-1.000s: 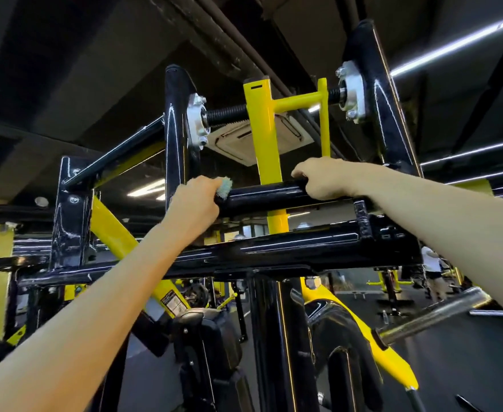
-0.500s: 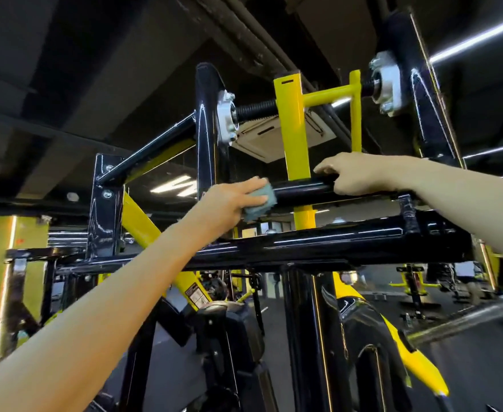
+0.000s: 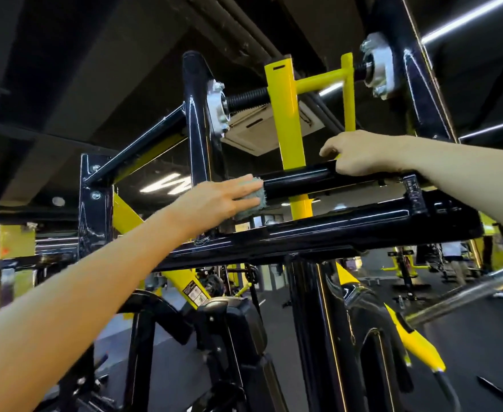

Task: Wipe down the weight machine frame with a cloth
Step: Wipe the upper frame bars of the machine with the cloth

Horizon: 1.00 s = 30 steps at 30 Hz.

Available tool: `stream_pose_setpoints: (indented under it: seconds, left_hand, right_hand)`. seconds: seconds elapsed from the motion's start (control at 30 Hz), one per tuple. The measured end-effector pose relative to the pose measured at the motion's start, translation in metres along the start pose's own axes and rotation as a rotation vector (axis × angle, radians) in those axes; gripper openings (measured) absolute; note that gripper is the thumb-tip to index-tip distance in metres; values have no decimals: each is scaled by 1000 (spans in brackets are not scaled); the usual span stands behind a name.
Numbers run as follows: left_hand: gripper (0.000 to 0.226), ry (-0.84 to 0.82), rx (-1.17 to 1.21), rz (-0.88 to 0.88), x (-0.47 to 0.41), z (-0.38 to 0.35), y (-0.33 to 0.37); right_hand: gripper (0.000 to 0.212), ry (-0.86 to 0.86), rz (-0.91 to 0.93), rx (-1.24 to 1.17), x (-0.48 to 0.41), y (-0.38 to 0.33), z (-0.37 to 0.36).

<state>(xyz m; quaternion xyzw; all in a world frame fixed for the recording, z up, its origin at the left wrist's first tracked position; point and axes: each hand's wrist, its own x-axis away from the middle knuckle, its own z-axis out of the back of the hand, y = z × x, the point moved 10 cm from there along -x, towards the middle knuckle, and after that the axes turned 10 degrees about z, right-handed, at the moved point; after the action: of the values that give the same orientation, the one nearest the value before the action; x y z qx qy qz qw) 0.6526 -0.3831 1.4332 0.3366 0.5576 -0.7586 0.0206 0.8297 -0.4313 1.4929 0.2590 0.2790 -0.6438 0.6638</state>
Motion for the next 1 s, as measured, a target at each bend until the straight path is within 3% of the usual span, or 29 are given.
stream_pose_setpoints:
  seconds: [0.07, 0.13, 0.23, 0.33, 0.5, 0.63, 0.73, 0.83, 1.0]
  left_hand:
    - [67, -33, 101, 170, -23, -9, -2]
    - [53, 17, 175, 218, -52, -11, 10]
    - [39, 105, 485, 443, -93, 2, 5]
    - [51, -69, 642, 632, -134, -18, -1]
    - [58, -237, 618, 579, -196, -38, 6]
    - [62, -157, 640, 551, -229, -31, 29]
    - [57, -87, 572, 350, -246, -18, 71]
    - [51, -176, 328, 93, -254, -16, 99]
    - [49, -219, 263, -4, -254, -11, 100]
  right_hand:
    - [45, 78, -16, -26, 4, 2, 10]
    - [38, 207, -52, -38, 8, 6, 27]
    - [37, 339, -107, -45, 17, 21, 49]
    - [43, 377, -183, -17, 32, 50, 65]
    - [60, 458, -283, 38, 67, 90, 78]
    - [68, 469, -236, -43, 81, 113, 81]
    - [68, 501, -193, -51, 88, 122, 83]
    - [66, 512, -155, 14, 95, 129, 85]
    - [62, 484, -154, 42, 106, 140, 89]
